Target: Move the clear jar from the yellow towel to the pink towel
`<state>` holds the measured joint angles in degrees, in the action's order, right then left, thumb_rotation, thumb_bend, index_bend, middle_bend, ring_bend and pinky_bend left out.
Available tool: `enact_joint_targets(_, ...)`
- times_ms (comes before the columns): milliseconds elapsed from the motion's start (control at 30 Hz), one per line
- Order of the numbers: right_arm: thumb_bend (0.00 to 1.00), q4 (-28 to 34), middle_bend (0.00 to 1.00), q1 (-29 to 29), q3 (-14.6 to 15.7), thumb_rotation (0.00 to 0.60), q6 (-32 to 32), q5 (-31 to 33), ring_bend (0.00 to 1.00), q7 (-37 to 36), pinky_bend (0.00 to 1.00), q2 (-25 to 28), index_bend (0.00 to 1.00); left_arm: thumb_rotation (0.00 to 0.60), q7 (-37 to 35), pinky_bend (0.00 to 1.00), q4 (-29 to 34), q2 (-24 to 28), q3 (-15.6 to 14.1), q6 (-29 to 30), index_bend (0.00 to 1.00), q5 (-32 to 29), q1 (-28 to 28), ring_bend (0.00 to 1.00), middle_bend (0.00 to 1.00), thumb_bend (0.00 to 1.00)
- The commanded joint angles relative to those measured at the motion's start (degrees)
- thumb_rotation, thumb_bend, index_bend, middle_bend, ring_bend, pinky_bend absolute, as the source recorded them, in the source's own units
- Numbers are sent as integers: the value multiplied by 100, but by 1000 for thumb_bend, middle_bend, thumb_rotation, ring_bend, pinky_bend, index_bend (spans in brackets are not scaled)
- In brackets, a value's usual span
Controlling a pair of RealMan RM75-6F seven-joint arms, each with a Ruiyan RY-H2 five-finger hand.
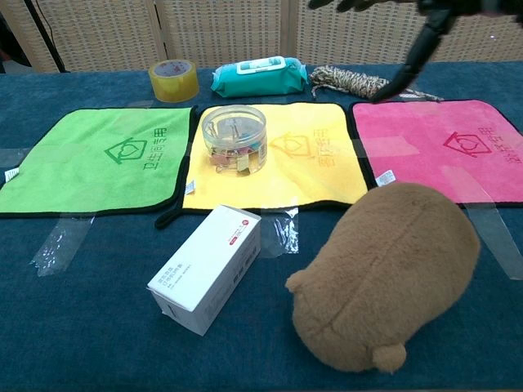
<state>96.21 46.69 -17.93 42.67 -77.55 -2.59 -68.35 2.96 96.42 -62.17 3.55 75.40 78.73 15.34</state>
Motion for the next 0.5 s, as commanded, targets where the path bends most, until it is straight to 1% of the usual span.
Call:
enact_joint_targets(33,0,-512,0,800,-211,600,-692,767,0,606,0,-721,0,600,69,0,1,-22,-24,-119,0,-15,40,0,0,0)
enact_joint_targets(133,0,-952,0,1358,-144,600,-963,1210,0,1092,0,-1290,0,600,148,0,-35,-74,-15,-285,0,-82,114,0,0,0)
enact_joint_targets(233,0,-1430,0,1804,-77,600,-1080,1627,0,1464,0,-1804,0,600,195,0,-70,-114,8,-428,0,-190,170,0,0,0)
enact_joint_targets(400,0,-2056,0,2303,30,600,-1157,2157,0,1805,0,-2360,5,600,234,0,-130,-155,41,-585,0,-327,231,0,0,0)
enact_joint_targets(500,0,-2350,0,2477,95,600,-1165,2394,0,1913,0,-2596,18,600,254,0,-148,-169,57,-631,0,-376,252,0,0,0)
